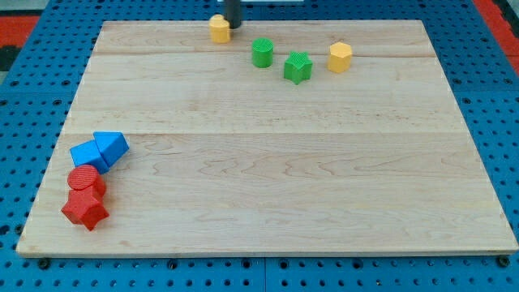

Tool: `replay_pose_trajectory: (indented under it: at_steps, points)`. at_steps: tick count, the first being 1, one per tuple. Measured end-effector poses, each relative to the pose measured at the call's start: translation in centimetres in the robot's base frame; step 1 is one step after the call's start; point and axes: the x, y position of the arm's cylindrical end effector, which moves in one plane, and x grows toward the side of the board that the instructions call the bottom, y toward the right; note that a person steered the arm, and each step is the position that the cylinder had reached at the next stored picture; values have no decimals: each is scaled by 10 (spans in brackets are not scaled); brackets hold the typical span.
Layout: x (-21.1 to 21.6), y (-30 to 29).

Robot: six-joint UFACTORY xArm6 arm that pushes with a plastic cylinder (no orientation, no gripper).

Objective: Push the red star along with red circle up a bit

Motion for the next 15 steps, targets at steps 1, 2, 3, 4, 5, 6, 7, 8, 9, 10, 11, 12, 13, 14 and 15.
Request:
replay_pose_trajectory:
  at_steps: [1,2,3,4,5,6,7,8,9,10,11,12,13,14,15]
  points:
    - [43,-70]
    - [82,-102]
    - [89,-96]
    - [105,-66]
    - [178,-21]
    - [253,23]
    - [256,23]
    - [259,23]
    - [287,24]
    - [295,4]
    - [316,-8]
    - [353,-13]
    - [406,-71]
    - [423,-129]
    - [408,-175]
